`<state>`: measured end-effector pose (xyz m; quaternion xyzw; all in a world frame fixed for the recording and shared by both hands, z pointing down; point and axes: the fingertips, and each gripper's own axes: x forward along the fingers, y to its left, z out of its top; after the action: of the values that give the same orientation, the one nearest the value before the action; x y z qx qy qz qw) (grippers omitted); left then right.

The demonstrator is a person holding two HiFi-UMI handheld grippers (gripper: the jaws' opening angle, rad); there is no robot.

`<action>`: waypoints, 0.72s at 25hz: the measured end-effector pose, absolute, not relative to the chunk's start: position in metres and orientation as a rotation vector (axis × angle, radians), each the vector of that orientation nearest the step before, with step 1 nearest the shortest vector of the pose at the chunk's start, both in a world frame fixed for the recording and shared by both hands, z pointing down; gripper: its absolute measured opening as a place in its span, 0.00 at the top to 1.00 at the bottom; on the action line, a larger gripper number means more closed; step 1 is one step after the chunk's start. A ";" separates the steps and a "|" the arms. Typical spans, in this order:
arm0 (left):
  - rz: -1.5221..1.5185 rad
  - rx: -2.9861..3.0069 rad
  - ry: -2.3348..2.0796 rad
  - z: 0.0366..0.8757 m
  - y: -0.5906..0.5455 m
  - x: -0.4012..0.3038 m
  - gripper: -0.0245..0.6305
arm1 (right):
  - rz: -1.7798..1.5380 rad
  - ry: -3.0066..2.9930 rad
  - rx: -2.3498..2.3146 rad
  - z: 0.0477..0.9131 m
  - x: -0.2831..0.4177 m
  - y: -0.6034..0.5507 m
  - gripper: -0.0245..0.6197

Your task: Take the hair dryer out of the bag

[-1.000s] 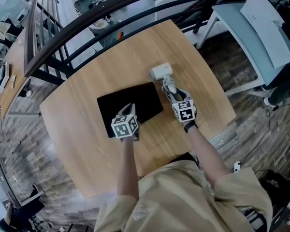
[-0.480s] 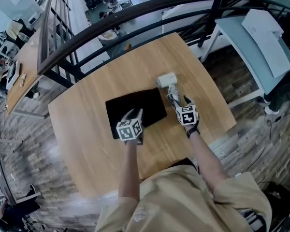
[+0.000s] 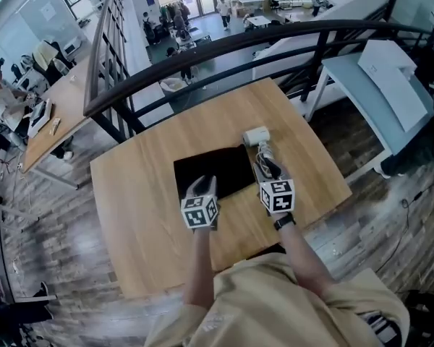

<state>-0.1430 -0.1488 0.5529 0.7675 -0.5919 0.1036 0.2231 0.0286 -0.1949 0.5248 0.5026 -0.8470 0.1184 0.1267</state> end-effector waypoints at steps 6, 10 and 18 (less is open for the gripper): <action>0.245 2.231 -1.791 0.491 -0.119 -0.150 0.89 | 0.149 -2.591 1.458 0.455 0.006 -0.161 0.89; 0.123 2.302 -1.839 0.455 -0.101 -0.150 0.94 | 0.059 -2.676 1.374 0.436 -0.010 -0.135 0.94; 0.043 2.353 -1.873 0.432 -0.081 -0.146 0.94 | -0.053 -2.687 1.338 0.420 -0.023 -0.105 0.94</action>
<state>-0.1461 -0.0805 0.4320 0.7807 -0.6212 0.0143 0.0668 -0.0225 -0.1052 0.4200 0.4444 -0.8929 -0.0177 0.0695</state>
